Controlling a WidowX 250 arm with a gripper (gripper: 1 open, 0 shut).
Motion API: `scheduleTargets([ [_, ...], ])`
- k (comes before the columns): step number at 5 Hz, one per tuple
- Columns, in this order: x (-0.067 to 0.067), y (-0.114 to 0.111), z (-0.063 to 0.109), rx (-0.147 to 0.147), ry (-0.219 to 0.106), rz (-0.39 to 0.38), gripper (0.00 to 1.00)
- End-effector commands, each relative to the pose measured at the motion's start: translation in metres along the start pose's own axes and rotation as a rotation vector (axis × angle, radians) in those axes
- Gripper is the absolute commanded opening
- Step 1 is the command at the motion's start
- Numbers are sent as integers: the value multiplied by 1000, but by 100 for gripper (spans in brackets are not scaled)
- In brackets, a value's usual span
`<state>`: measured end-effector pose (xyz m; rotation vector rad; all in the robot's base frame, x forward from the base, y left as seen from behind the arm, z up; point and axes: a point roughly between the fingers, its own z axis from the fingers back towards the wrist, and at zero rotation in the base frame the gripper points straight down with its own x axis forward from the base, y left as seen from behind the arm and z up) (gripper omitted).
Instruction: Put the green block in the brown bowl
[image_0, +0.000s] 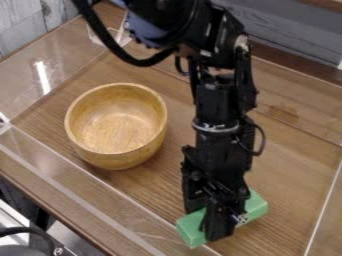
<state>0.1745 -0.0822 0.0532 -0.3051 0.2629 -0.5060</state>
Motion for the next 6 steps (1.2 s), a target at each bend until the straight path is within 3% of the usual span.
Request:
scheduleTargets([
  [1, -1, -1, 16, -2, -39, 10, 0],
  [4, -9, 4, 44, -12, -65, 37, 0],
  [5, -19, 5, 77, -6, -102, 75, 0],
  [6, -36, 14, 127, 14, -146, 129, 0],
])
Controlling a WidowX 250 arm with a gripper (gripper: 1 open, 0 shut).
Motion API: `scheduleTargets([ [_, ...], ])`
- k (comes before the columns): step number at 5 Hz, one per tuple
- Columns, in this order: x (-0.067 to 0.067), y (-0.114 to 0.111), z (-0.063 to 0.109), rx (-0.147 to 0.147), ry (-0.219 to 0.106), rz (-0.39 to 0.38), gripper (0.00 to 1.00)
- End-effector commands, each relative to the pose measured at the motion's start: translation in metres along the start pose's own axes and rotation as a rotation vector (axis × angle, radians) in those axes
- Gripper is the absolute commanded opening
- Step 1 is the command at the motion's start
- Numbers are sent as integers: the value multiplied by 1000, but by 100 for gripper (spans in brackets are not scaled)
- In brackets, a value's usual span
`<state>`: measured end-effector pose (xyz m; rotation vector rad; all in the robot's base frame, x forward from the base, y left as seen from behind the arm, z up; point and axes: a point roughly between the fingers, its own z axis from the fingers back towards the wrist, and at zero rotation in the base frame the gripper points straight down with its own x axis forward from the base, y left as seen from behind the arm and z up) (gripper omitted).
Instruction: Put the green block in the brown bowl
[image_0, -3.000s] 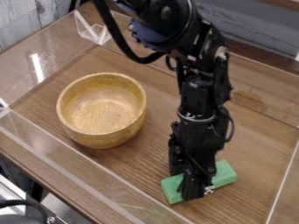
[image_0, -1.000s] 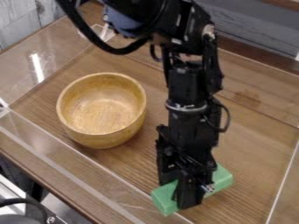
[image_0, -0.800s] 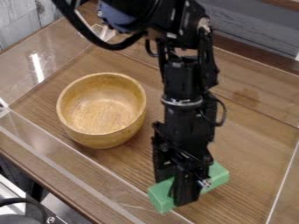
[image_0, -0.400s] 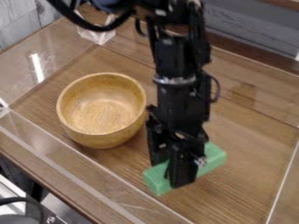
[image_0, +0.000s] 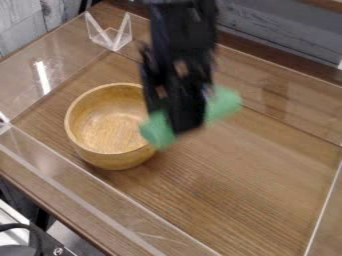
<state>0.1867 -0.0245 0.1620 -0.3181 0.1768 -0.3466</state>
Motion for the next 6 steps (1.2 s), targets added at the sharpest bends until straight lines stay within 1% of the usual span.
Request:
scheduleTargets([
  [1, -12, 10, 54, 32, -80, 36, 0],
  [2, -31, 47, 49, 51, -78, 13, 0],
  [3, -30, 63, 28, 66, -74, -39, 0],
  [4, -16, 51, 6, 80, -70, -71, 0],
  [5, 3, 35, -12, 95, -69, -98, 0],
  [6, 14, 19, -27, 112, -68, -123, 0],
])
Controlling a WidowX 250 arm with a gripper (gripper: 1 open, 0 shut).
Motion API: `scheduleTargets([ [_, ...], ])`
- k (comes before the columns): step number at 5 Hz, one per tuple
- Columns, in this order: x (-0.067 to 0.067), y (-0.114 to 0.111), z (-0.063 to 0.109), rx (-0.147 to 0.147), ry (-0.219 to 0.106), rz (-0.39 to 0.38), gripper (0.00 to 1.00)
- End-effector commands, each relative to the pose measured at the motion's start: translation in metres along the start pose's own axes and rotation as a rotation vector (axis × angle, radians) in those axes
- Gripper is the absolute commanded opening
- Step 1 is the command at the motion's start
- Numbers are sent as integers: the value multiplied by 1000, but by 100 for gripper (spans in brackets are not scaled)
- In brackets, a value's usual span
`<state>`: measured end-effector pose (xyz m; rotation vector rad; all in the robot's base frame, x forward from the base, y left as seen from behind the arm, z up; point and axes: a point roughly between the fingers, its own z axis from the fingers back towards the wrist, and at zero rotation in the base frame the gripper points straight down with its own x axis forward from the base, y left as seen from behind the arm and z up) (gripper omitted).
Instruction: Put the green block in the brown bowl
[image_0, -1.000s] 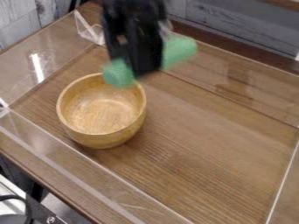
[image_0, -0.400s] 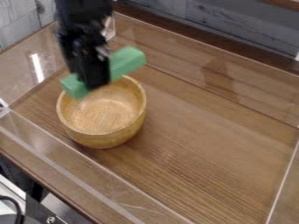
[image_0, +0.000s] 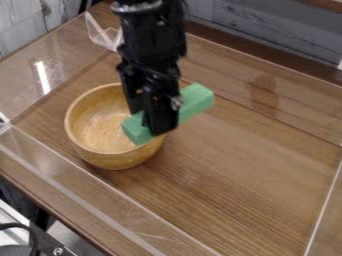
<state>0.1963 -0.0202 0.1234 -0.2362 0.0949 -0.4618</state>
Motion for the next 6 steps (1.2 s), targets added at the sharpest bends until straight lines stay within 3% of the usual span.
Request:
scheduleTargets([
  [1, 10, -13, 3, 27, -33, -5, 0],
  [5, 6, -1, 3, 56, -81, 34, 0],
  [6, -1, 9, 7, 59, -89, 45, 0],
])
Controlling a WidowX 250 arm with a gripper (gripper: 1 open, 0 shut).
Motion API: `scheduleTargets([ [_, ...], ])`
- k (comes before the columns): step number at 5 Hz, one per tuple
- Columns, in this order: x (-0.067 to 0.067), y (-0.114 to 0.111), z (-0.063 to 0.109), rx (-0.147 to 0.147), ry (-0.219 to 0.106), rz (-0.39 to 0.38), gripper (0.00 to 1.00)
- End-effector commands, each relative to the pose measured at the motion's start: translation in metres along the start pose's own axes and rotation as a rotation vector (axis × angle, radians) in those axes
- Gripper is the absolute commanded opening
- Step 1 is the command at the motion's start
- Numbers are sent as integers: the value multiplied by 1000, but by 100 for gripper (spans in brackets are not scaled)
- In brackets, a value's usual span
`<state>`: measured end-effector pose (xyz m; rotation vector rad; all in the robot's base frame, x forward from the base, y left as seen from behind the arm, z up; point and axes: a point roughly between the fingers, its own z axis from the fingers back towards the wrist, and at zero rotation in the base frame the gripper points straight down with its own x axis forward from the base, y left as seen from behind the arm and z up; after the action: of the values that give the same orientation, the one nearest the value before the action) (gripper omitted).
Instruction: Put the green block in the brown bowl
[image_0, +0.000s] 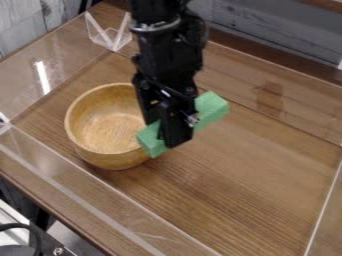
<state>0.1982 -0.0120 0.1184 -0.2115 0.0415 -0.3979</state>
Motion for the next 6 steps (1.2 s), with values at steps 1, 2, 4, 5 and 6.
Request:
scheduleTargets([
  [1, -6, 12, 14, 29, -43, -4, 0],
  [2, -11, 24, 19, 39, -54, 10, 0],
  [4, -19, 38, 23, 55, -80, 20, 0],
  [5, -19, 44, 21, 62, -88, 23, 0],
  [6, -19, 50, 16, 70, -94, 24, 0],
])
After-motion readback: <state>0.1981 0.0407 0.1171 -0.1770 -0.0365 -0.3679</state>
